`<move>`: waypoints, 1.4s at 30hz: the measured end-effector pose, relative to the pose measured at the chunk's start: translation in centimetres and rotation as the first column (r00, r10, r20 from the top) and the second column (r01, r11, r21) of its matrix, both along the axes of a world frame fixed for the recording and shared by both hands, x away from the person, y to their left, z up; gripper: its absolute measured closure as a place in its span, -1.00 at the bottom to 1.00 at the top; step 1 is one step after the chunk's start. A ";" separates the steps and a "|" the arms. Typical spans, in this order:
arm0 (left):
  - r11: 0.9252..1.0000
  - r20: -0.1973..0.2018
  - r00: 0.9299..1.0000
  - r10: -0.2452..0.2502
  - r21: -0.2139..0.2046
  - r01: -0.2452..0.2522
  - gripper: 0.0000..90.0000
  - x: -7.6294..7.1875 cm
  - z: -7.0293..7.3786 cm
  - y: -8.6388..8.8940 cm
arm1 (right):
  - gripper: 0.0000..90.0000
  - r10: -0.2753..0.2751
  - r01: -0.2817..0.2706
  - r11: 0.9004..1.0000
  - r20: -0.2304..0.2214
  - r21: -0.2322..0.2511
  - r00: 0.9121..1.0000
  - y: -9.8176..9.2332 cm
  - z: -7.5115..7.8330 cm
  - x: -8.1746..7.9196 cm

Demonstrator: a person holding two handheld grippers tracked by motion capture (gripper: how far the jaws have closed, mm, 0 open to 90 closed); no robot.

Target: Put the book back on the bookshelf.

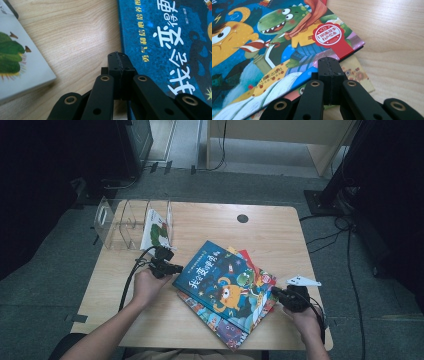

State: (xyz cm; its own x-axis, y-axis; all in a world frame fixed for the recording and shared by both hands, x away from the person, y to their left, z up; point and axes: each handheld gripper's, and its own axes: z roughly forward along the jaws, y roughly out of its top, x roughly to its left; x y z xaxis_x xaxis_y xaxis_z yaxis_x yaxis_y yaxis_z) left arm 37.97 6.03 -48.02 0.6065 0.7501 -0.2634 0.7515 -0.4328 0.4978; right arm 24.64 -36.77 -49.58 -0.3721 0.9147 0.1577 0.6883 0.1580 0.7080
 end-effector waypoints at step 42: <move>0.998 -0.030 0.998 0.049 -0.040 -0.050 0.33 -0.7 1.2 2.7 | 1.00 0.053 -0.053 0.999 0.046 -0.003 0.998 1.6 0.5 3.5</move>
State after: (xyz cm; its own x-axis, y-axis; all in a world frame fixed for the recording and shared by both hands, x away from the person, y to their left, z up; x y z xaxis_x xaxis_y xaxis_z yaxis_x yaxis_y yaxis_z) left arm 37.30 8.68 -46.81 0.5606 0.7672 -0.3117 0.7859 -0.3743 0.4922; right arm 28.17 -35.17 -49.07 -0.4267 0.8939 0.1370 0.6453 0.1948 0.7387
